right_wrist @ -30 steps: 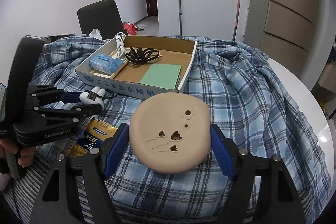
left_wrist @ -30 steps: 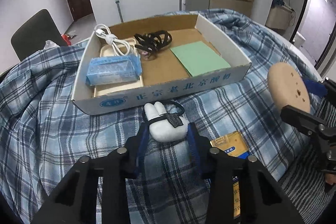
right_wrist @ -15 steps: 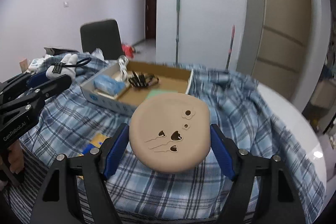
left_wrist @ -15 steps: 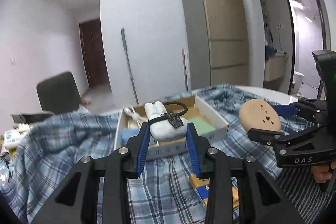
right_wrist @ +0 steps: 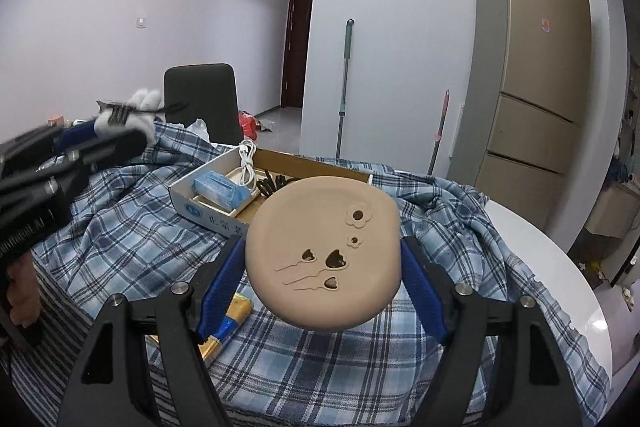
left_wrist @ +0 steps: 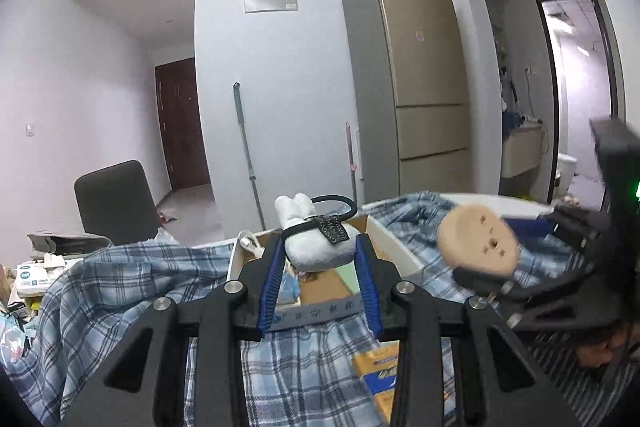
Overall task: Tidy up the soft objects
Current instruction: 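Carry the white case with the left gripper while the right gripper carries the beige pad over the box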
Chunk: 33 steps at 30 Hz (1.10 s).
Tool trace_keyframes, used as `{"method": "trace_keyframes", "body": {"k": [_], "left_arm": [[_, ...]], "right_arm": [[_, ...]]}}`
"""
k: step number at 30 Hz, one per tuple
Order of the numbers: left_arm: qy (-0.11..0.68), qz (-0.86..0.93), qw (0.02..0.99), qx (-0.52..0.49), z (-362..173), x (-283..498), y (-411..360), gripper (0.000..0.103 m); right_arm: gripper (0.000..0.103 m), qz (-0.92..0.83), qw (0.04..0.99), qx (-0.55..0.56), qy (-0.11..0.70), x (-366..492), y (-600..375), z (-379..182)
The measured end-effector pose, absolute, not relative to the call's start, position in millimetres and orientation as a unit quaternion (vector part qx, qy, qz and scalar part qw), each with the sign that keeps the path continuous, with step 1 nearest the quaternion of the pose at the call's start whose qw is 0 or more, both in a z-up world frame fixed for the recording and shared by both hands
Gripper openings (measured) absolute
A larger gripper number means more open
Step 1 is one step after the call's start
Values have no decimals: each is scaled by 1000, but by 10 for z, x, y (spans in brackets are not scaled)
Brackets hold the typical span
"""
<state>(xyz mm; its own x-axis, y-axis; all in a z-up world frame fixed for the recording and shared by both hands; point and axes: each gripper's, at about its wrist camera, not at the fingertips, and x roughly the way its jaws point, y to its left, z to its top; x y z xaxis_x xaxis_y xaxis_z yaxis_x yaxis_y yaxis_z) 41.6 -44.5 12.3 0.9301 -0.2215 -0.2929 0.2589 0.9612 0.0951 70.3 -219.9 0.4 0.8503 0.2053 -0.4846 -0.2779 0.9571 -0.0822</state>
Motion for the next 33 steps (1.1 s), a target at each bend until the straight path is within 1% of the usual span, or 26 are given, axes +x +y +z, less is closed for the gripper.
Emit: {"method": "trace_keyframes", "body": {"k": [4,13,17,21,25,30,33], "left_arm": [[132,-125,982,55,364,417,-451,37],[107,-99,989,19,1054,720,-351,37],[93,-101,990,7,1297,854,-371,37],[86,-98,991,-3,1424,966,-360,37],[99,-93,991,-6,1409,1167,-322,37],[150,-100,984,5,1298,1525,-365,37],[184,-96,978,15,1123,1736,-367,37]], "right_arm": [[76,124,963,-74,229,706,-2178,155],[76,111,978,-65,162,1004,-2105,982],[76,94,984,-44,146,1248,-2063,1212],[76,91,985,-38,143,1417,-1996,1260],[76,92,982,-30,160,1640,-1932,1184],[76,87,977,-23,195,1865,-1905,921],[76,90,970,-33,222,1989,-1871,704]]}}
